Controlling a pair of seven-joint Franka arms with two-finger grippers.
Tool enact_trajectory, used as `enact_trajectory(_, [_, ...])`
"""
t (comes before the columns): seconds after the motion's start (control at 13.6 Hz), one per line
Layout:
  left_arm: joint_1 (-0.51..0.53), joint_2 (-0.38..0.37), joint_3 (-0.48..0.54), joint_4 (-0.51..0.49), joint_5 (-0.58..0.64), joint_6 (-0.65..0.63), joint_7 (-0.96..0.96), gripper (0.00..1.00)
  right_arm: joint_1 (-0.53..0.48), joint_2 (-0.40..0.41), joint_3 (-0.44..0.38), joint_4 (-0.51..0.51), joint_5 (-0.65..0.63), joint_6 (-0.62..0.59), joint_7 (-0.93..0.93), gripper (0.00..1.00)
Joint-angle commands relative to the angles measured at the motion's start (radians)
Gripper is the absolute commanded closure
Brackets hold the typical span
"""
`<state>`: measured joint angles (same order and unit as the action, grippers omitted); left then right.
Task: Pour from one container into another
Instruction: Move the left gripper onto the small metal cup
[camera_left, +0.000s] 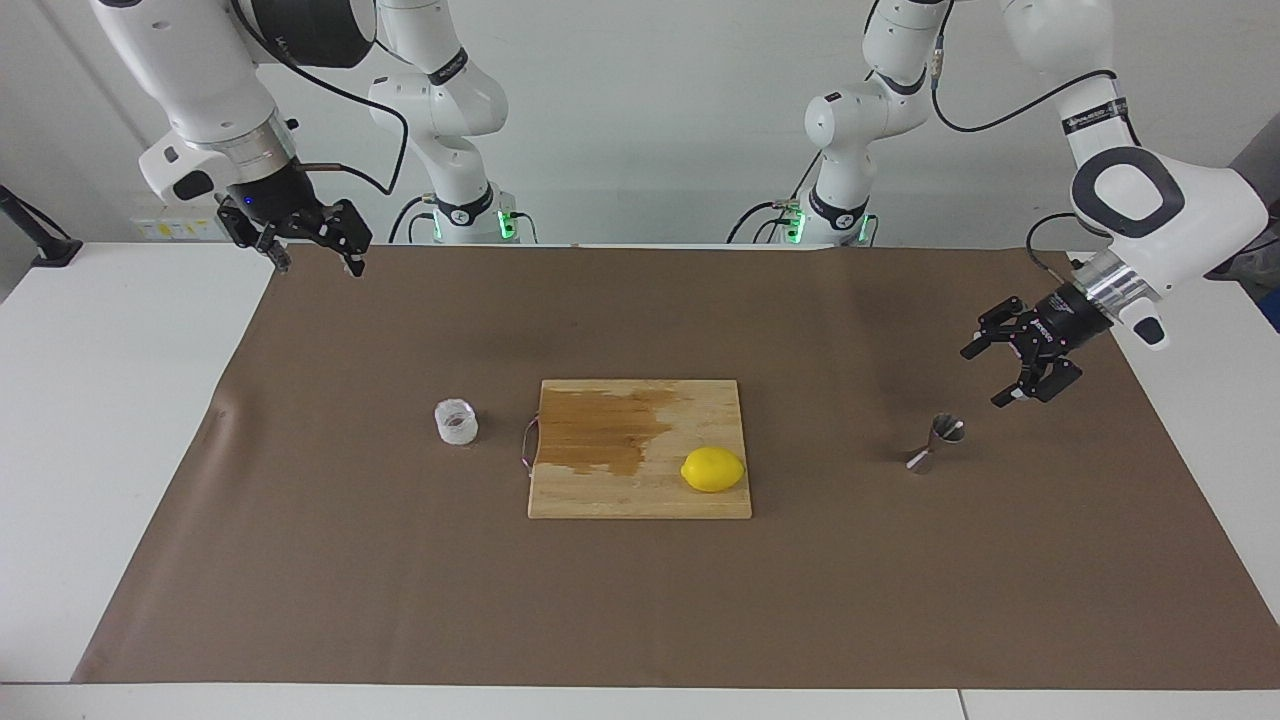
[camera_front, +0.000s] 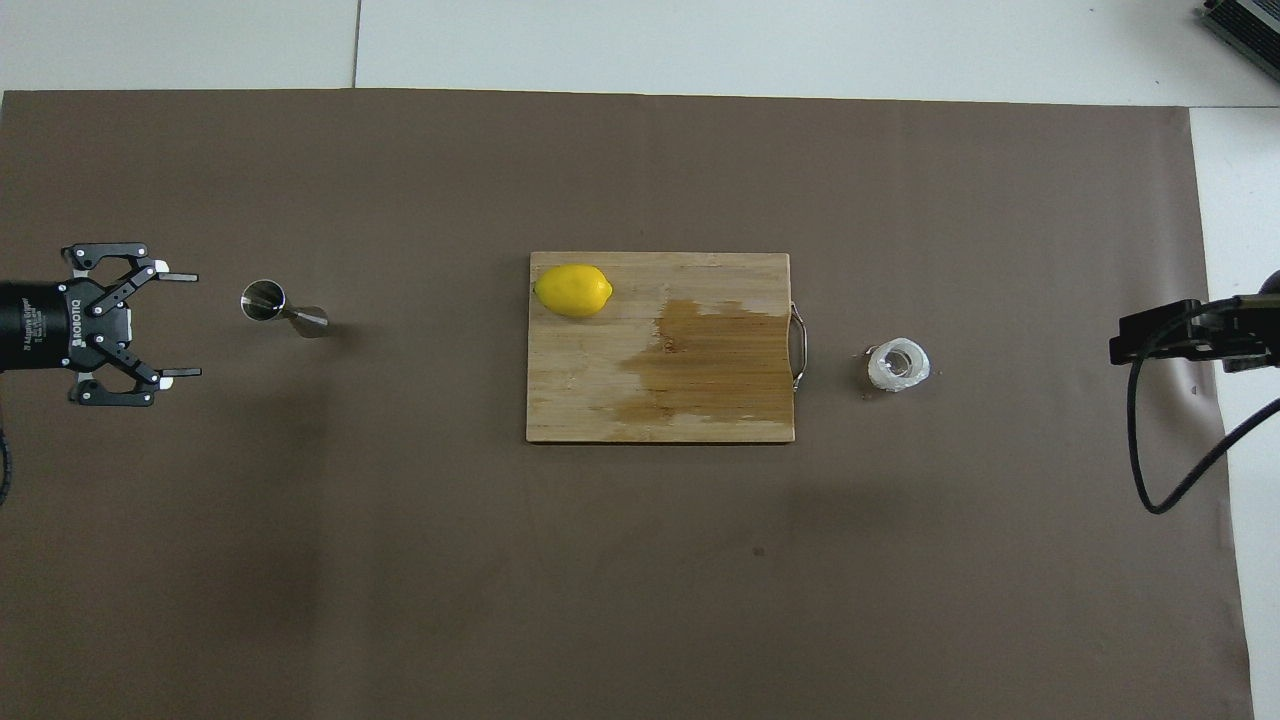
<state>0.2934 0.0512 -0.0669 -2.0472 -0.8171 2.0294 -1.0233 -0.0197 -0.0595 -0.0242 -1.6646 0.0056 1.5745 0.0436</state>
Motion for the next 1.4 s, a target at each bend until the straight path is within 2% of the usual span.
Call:
enact_trajectory(0.0, [0.030,-0.073,-0.008,-0.154,-0.172,0.099,-0.084,0.00,-0.014,-0.017,0.006,-0.021,0.005,0.009,-0.014,0.00])
enact_trajectory(0.15, [0.036,-0.071,-0.008,-0.188,-0.291,0.132,-0.112,0.00,-0.014,-0.017,0.006,-0.021,0.005,0.009,-0.014,0.00])
enact_trajectory(0.3, [0.044,-0.059,-0.008,-0.194,-0.332,0.143,-0.141,0.00,-0.014,-0.017,0.006,-0.021,0.005,0.009,-0.014,0.00])
enact_trajectory(0.44, [0.029,-0.050,-0.008,-0.234,-0.445,0.198,-0.139,0.00,-0.014,-0.017,0.006,-0.021,0.005,0.009,-0.014,0.00])
enact_trajectory(0.59, [-0.020,-0.033,-0.008,-0.238,-0.497,0.245,-0.138,0.00,-0.014,-0.017,0.006,-0.021,0.005,0.009,-0.014,0.00])
enact_trajectory(0.96, [-0.027,0.045,-0.008,-0.243,-0.655,0.265,-0.016,0.00,-0.014,-0.017,0.006,-0.021,0.005,0.009,-0.014,0.00])
enact_trajectory(1.33, [-0.063,0.056,-0.010,-0.235,-0.738,0.276,0.042,0.00,-0.014,-0.017,0.006,-0.021,0.005,0.009,-0.014,0.00])
